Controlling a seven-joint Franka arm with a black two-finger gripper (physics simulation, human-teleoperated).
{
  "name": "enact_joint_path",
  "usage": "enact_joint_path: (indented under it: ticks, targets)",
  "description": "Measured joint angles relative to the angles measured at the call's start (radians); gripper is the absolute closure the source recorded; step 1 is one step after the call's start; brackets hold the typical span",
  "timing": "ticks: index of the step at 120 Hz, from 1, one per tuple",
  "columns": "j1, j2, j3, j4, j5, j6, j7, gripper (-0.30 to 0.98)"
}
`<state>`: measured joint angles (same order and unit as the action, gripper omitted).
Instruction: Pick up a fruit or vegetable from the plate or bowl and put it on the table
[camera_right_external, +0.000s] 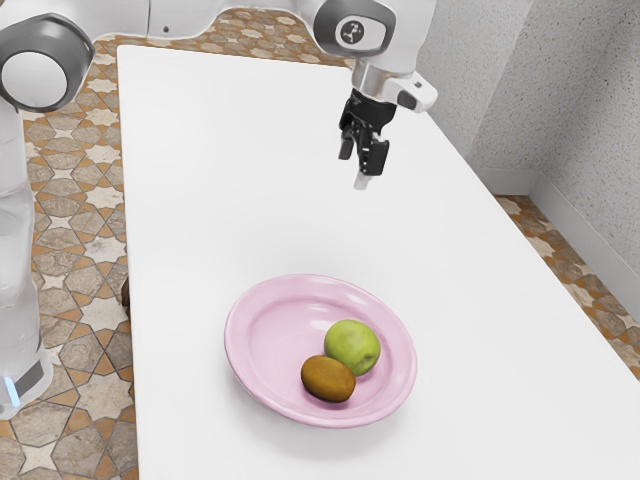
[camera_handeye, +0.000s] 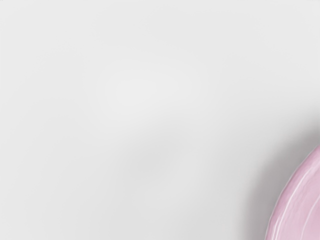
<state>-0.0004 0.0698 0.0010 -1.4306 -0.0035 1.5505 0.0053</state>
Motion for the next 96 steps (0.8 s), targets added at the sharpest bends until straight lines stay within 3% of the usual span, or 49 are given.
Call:
enact_joint_path:
  ticks: [5,13,50,81,96]
  targets:
    - [0.015,0.063,0.001,0.128,-0.004,-0.015,0.008,0.0]
    - [0.061,0.102,0.002,0.206,-0.009,-0.033,0.021,0.0]
    - [0.072,0.116,-0.002,0.252,-0.015,-0.07,0.063,0.0]
    - [-0.222,0.122,-0.006,0.25,-0.014,-0.079,0.102,0.0]
    - [-0.306,0.09,-0.004,0.115,-0.012,-0.075,0.16,0.0]
